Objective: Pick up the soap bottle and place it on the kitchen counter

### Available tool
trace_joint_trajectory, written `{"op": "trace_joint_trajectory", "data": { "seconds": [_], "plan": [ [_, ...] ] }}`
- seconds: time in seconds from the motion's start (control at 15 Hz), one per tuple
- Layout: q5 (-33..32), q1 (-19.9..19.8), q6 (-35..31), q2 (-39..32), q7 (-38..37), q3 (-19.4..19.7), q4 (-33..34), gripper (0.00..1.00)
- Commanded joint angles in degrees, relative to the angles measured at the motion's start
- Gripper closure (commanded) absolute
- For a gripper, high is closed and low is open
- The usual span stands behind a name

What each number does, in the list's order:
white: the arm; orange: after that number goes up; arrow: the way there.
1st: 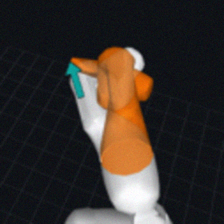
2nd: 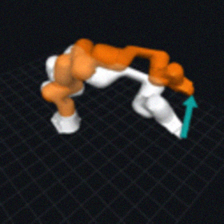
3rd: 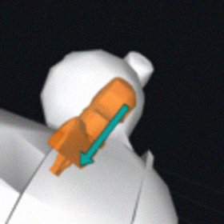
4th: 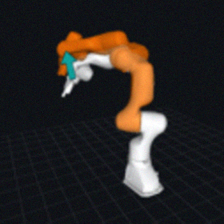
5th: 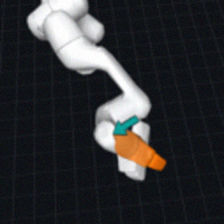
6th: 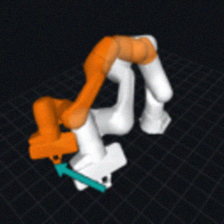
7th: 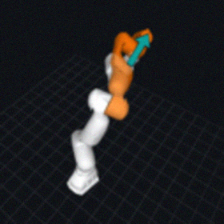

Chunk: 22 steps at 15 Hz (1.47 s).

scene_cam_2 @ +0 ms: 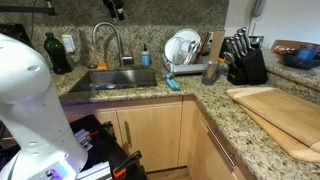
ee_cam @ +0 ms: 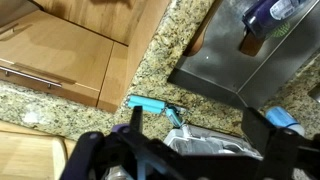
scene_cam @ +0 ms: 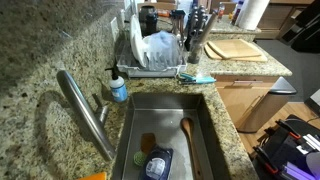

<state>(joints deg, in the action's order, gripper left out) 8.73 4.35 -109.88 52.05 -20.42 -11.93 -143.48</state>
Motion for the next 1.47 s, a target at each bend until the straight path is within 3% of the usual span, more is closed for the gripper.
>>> {"op": "trace_joint_trajectory", "data": {
  "seconds": [0.0,0.07,0.13,0.2,0.47,0.6,0.8,0.87,0.93,1.13,1.4],
  "plan": [
    [0.3,-0.5,0.2,0.0,0.3,-0.3,0.1,0.00],
    [0.3,-0.5,0.2,0.0,0.3,-0.3,0.1,0.00],
    [-2.5,-3.2,-1.1,-3.9,-4.0,-5.0,-1.3,0.00],
    [-3.2,-2.4,-3.5,-4.3,-4.7,-7.5,-4.7,0.00],
    [-9.1,-0.3,-5.6,-11.5,-13.2,-19.1,-7.1,0.00],
    [-14.0,0.3,-13.0,-16.3,-18.9,-26.1,-8.1,0.00],
    [-22.4,-5.5,-26.1,-22.4,-34.9,-38.8,-5.7,0.00],
    [-22.9,-5.3,-25.7,-26.4,-38.6,-39.4,-2.8,0.00],
    [-21.6,-5.0,-25.5,-30.8,-37.2,-38.5,0.1,0.00],
    [-21.8,-2.6,-29.0,-35.5,-28.2,-33.2,5.1,0.00],
    [-15.5,4.0,-30.5,-37.7,-9.6,-21.8,9.4,0.00]
  ]
}}
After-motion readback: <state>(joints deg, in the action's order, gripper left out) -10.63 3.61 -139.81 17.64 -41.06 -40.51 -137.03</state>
